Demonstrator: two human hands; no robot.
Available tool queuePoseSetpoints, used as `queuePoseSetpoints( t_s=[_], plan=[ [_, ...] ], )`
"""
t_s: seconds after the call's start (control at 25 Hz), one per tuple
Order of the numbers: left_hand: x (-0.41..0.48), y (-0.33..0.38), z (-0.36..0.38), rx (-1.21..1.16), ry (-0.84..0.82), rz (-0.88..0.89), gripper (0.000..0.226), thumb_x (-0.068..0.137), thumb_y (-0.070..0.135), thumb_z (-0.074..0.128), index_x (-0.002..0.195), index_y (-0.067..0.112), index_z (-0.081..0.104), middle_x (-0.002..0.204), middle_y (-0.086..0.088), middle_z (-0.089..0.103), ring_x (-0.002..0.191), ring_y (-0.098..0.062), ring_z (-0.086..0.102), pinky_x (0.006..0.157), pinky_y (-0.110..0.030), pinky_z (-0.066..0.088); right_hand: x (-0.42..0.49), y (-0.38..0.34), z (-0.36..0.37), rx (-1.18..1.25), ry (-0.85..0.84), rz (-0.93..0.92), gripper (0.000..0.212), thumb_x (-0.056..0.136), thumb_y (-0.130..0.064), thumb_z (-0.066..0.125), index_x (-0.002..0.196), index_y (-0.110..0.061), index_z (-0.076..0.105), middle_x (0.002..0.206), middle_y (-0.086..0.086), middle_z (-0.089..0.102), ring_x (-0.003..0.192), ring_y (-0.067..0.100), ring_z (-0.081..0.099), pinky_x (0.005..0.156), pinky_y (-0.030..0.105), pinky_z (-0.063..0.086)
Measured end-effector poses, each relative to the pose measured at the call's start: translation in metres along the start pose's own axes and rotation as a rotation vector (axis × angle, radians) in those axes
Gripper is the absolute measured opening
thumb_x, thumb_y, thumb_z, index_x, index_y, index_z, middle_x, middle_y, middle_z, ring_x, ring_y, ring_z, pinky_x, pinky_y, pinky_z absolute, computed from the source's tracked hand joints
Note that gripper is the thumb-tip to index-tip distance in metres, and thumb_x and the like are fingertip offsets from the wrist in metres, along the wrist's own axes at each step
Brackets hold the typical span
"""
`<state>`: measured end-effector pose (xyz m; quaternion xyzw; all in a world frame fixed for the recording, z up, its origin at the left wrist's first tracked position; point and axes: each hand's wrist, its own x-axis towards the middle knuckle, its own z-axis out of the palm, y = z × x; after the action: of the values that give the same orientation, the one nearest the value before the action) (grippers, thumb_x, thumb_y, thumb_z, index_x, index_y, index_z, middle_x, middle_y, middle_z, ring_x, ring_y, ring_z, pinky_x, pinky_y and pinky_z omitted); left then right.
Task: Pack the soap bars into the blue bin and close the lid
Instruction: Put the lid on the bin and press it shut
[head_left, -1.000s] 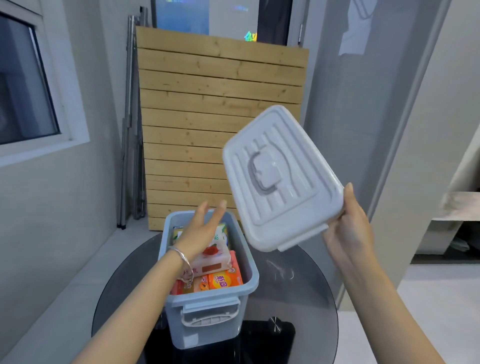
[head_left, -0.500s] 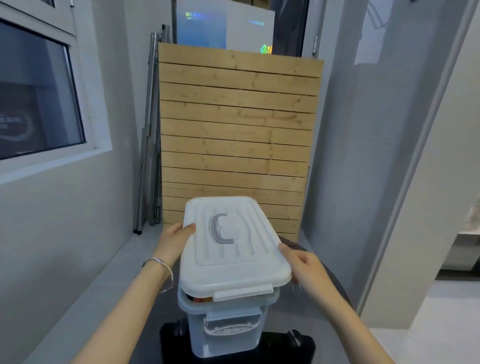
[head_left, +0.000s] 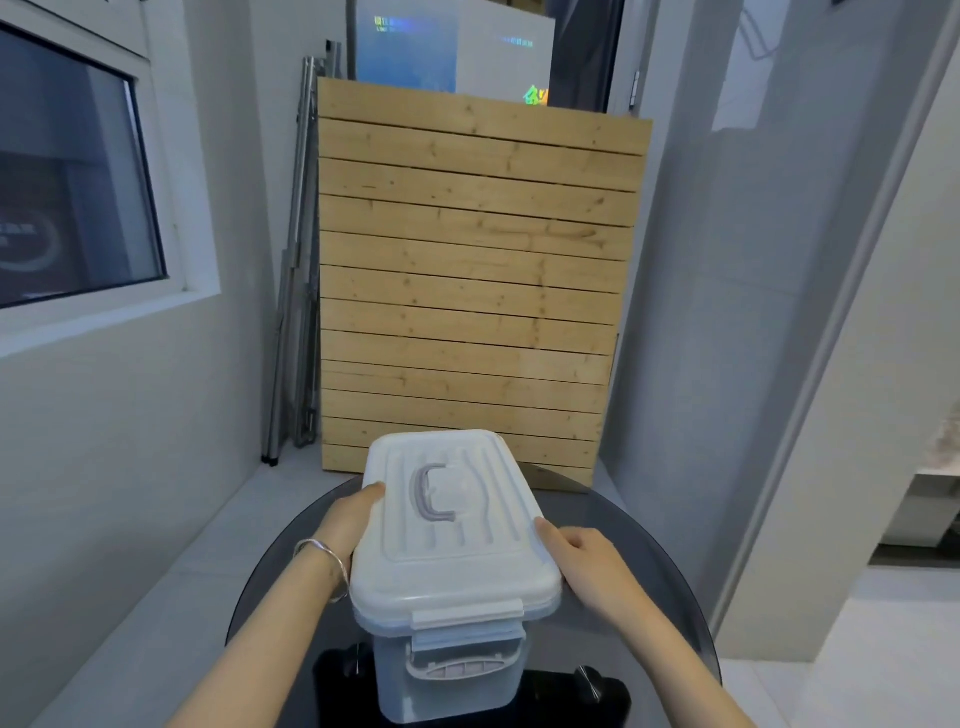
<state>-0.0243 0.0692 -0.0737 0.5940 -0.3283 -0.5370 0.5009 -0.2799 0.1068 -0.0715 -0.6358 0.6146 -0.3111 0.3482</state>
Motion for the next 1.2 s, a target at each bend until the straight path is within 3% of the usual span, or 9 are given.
queuePoseSetpoints(
  t_s=[0.16, 0.44, 0.56, 0.72, 0.84, 0.96, 1.04, 1.12, 1.2],
  plan=[
    [0.000, 0.002, 0.002, -0.098, -0.075, -0.078, 0.027, 0.091, 0.027, 0.050, 0.106, 0.007, 0.060, 0.088, -0.016, 0.065, 0.076, -0.031, 0.060, 0.067, -0.036, 0.048, 0.003, -0.007, -0.006, 0.005, -0.183, 0.116, 0.041, 0.096, -0.050, 0.033, 0.086, -0.011, 0.041, 0.064, 0.006, 0.049, 0.044, 0.015, 0.048, 0.044, 0.022, 0.044],
    [-0.007, -0.013, 0.002, -0.247, -0.110, -0.092, 0.028, 0.091, 0.022, 0.050, 0.109, 0.004, 0.061, 0.100, -0.020, 0.065, 0.086, -0.035, 0.061, 0.074, -0.041, 0.049, -0.011, -0.004, -0.007, 0.201, -0.228, 0.078, 0.030, 0.099, -0.037, 0.039, 0.090, -0.010, 0.045, 0.054, 0.005, 0.050, 0.037, 0.012, 0.045, 0.045, 0.022, 0.042],
    [-0.008, -0.018, 0.011, -0.283, -0.022, -0.067, 0.030, 0.091, 0.019, 0.050, 0.111, -0.001, 0.061, 0.104, -0.021, 0.063, 0.092, -0.035, 0.059, 0.089, -0.045, 0.045, -0.003, 0.003, -0.008, 0.190, -0.158, 0.070, 0.030, 0.098, -0.035, 0.041, 0.087, -0.010, 0.051, 0.066, 0.014, 0.048, 0.041, 0.013, 0.043, 0.046, 0.024, 0.037],
    [-0.031, -0.036, 0.067, -0.454, 0.262, 0.034, 0.036, 0.090, 0.015, 0.050, 0.120, -0.006, 0.050, 0.105, -0.016, 0.057, 0.090, -0.027, 0.055, 0.073, -0.034, 0.043, 0.027, 0.014, -0.037, 0.347, -0.100, 0.169, 0.041, 0.092, -0.036, 0.054, 0.102, 0.001, 0.068, 0.078, 0.014, 0.063, 0.062, 0.021, 0.051, 0.054, 0.028, 0.034],
    [-0.055, -0.038, 0.120, -0.615, 0.435, 0.000, 0.041, 0.089, 0.020, 0.053, 0.125, 0.001, 0.042, 0.116, -0.013, 0.051, 0.093, -0.030, 0.054, 0.077, -0.037, 0.044, 0.046, 0.018, -0.053, 0.447, 0.078, 0.272, 0.044, 0.091, -0.041, 0.053, 0.112, -0.005, 0.066, 0.098, 0.013, 0.071, 0.078, 0.025, 0.063, 0.067, 0.032, 0.044],
    [-0.054, -0.044, 0.141, -0.606, 0.452, -0.022, 0.047, 0.089, 0.024, 0.055, 0.128, 0.002, 0.040, 0.129, -0.014, 0.040, 0.105, -0.034, 0.052, 0.088, -0.046, 0.047, 0.026, 0.029, -0.042, 0.437, 0.350, 0.206, 0.039, 0.092, -0.042, 0.050, 0.113, -0.010, 0.057, 0.114, 0.014, 0.065, 0.090, 0.019, 0.060, 0.072, 0.031, 0.044],
    [-0.040, -0.049, 0.124, -0.586, 0.436, -0.008, 0.032, 0.084, 0.024, 0.062, 0.103, 0.001, 0.052, 0.111, -0.012, 0.050, 0.095, -0.028, 0.052, 0.083, -0.042, 0.047, -0.009, 0.043, -0.019, 0.538, 0.484, 0.128, 0.050, 0.086, -0.039, 0.063, 0.127, -0.018, 0.044, 0.136, 0.006, 0.050, 0.111, 0.014, 0.053, 0.087, 0.029, 0.041],
    [-0.019, -0.048, 0.092, -0.527, 0.472, 0.035, 0.030, 0.079, 0.029, 0.066, 0.091, 0.005, 0.052, 0.104, -0.009, 0.052, 0.096, -0.023, 0.051, 0.087, -0.041, 0.046, -0.037, 0.043, 0.004, 0.690, 0.481, 0.182, 0.080, 0.078, -0.042, 0.071, 0.143, -0.028, 0.026, 0.141, -0.009, 0.039, 0.122, 0.011, 0.045, 0.092, 0.031, 0.038],
    [0.013, -0.039, 0.056, -0.341, 0.418, 0.108, 0.042, 0.081, 0.033, 0.064, 0.109, 0.005, 0.052, 0.112, -0.007, 0.052, 0.104, -0.022, 0.049, 0.087, -0.037, 0.047, -0.044, 0.039, 0.020, 0.912, 0.409, 0.234, 0.074, 0.081, -0.041, 0.068, 0.143, -0.029, 0.029, 0.136, -0.011, 0.047, 0.119, 0.013, 0.051, 0.086, 0.028, 0.042]
  ],
)
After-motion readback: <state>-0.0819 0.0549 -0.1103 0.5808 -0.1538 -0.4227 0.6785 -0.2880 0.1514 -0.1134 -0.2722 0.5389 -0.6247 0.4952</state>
